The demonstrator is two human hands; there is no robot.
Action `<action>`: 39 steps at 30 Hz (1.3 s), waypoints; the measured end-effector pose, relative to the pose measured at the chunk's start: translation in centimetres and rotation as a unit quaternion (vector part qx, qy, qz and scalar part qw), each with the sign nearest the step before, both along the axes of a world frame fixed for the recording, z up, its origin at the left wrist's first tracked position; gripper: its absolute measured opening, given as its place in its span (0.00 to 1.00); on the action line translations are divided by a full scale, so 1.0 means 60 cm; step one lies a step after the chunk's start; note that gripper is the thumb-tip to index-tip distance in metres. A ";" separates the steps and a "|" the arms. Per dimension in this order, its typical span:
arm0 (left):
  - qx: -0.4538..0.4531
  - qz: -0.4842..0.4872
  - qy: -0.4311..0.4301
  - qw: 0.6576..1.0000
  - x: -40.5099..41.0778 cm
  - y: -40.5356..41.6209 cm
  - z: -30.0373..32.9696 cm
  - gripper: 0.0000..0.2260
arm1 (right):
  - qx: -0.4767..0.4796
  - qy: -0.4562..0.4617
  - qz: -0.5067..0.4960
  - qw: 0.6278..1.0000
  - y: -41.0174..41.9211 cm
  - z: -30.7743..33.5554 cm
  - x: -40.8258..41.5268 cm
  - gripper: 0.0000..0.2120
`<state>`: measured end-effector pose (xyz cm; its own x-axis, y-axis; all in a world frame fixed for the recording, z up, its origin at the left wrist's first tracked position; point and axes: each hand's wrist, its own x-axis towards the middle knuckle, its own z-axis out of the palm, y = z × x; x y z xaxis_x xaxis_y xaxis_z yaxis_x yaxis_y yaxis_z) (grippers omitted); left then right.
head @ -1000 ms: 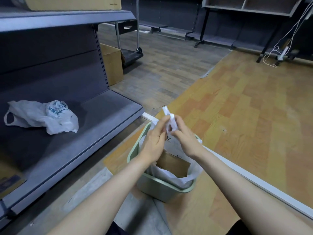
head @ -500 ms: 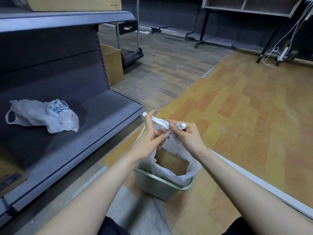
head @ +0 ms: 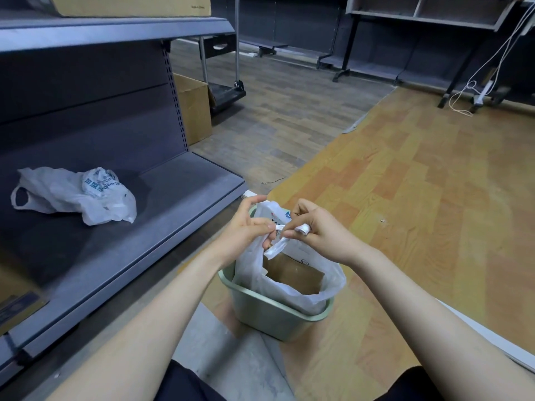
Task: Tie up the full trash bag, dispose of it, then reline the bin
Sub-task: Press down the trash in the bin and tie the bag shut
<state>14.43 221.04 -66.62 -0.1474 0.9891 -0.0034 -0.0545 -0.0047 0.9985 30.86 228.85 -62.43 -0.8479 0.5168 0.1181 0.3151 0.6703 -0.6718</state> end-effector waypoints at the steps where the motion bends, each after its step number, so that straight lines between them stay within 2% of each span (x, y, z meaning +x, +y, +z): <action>1: 0.000 -0.002 0.001 1.000 -0.001 -0.001 0.000 0.25 | 0.012 0.001 -0.001 1.000 -0.001 0.001 -0.001 0.07; 7: -0.002 -0.009 0.015 1.000 0.000 -0.004 0.004 0.23 | 0.110 -0.026 0.006 0.994 0.001 -0.002 -0.003 0.08; 12: -0.028 0.001 -0.003 1.000 0.006 0.000 0.008 0.18 | 0.280 -0.014 0.001 0.960 -0.007 -0.009 -0.001 0.18; 14: -0.051 0.001 -0.015 0.999 0.009 0.002 0.011 0.16 | 0.316 -0.024 -0.015 0.948 -0.009 -0.017 -0.003 0.14; 16: -0.069 -0.010 -0.015 0.997 0.010 0.003 0.013 0.15 | 0.331 -0.043 -0.029 0.942 -0.004 -0.027 -0.008 0.03; 19: -0.072 -0.028 0.020 0.997 0.012 0.001 0.013 0.15 | 0.369 -0.018 -0.023 0.929 -0.007 -0.032 -0.011 0.11; 21: -0.063 -0.024 0.054 0.996 0.012 0.000 0.011 0.14 | 0.439 0.037 -0.020 0.898 -0.017 -0.022 -0.012 0.14; 24: -0.053 -0.011 0.069 0.996 0.011 -0.004 0.010 0.10 | 0.498 0.097 -0.037 0.861 -0.014 -0.023 -0.016 0.24; 25: -0.050 -0.010 0.065 0.997 0.011 -0.006 0.010 0.09 | 0.505 0.109 -0.043 0.855 -0.014 -0.023 -0.017 0.24; 28: -0.034 0.004 0.062 0.997 0.010 -0.010 0.010 0.07 | 0.524 0.130 -0.050 0.840 -0.011 -0.023 -0.020 0.13; 32: -0.015 0.029 0.081 0.996 0.009 -0.013 0.013 0.07 | 0.479 0.178 -0.056 0.858 -0.009 -0.018 -0.020 0.12; 39: 0.007 0.048 0.111 0.993 0.008 -0.014 0.014 0.07 | 0.447 0.190 -0.073 0.871 -0.009 -0.017 -0.016 0.07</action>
<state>14.94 220.17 -65.78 -0.2365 0.9702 0.0528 0.1688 -0.0125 0.9856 29.88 228.30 -63.46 -0.5924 0.1745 0.7866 0.3101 0.9504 0.0227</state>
